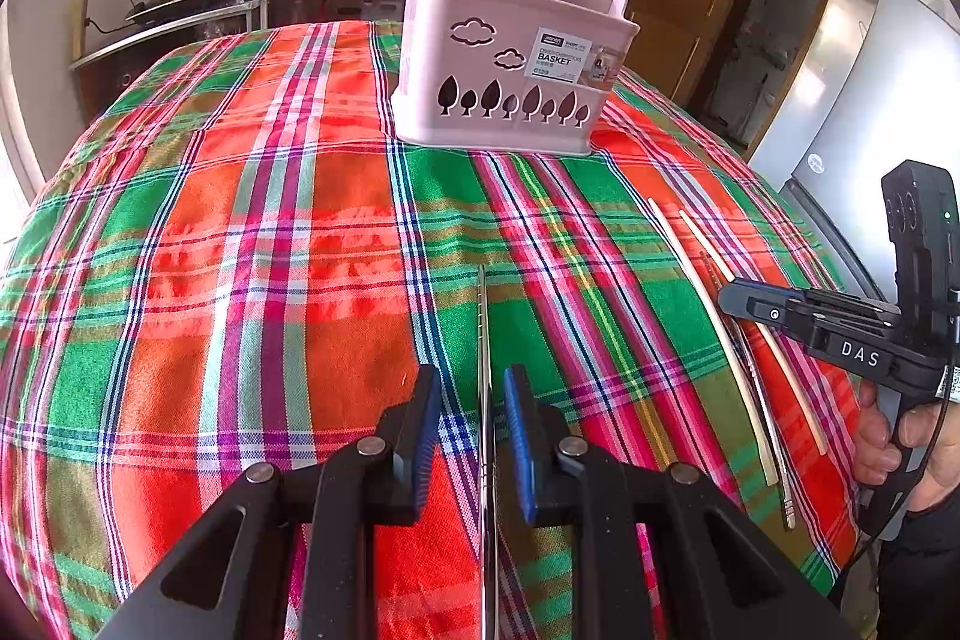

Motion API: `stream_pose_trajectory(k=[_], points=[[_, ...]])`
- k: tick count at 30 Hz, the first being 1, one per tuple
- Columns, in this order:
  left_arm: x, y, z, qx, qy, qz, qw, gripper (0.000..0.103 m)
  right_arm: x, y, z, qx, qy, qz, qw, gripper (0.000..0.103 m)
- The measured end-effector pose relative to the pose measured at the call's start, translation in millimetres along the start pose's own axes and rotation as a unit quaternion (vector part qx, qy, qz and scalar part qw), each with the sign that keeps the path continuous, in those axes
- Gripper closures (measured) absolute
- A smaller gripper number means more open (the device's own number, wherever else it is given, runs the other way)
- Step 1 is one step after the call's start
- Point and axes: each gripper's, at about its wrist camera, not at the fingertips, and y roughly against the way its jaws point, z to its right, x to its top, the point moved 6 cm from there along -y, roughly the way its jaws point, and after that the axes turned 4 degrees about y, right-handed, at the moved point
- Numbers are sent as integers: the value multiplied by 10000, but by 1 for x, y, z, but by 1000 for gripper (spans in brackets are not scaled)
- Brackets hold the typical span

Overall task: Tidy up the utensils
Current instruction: 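Close the right gripper on a cream chopstick while the left gripper grasps a metal chopstick, then lift both chopsticks upright and carry them over the pink basket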

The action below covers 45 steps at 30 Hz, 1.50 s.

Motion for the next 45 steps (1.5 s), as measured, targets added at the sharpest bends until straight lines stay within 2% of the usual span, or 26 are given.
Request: stream_pose_trajectory(k=[4,10,12,14,24,27,29,35,39,40,45], points=[[1,-2,2,134,-37,-36,9999,82,5,-5,-8,-430,249,-98,9987,90],[10,-9,2,291,-24,-129,9995,82,18,-14,-2,-432,148,-162,9988,90],[12,-11,2,435,-99,-122,9989,87,19,-15,-2,-411,173,-185,9988,90],[13,-12,-1,604,-140,-94,9980,98,19,-16,-3,-429,201,-204,9987,92],[17,-10,-17,581,187,-142,9980,98,28,-23,-3,-272,239,-233,9991,98],[21,-13,-14,576,44,-294,9979,97,30,-25,-3,-218,241,-256,9991,99],[24,-17,-10,598,-180,-387,9973,93,31,-25,-3,-217,278,-274,9990,99],[35,-28,-4,715,-518,-455,9951,92,32,-27,-5,-239,381,-291,9986,99],[39,-32,-4,737,-553,-461,9947,93,33,-27,-4,-199,325,-286,9989,99],[40,-32,-5,739,-530,-464,9948,97,34,-27,-4,-185,306,-279,9990,99],[48,-26,-8,574,-341,-426,9969,99,41,-14,-5,-129,302,-112,9994,99]])
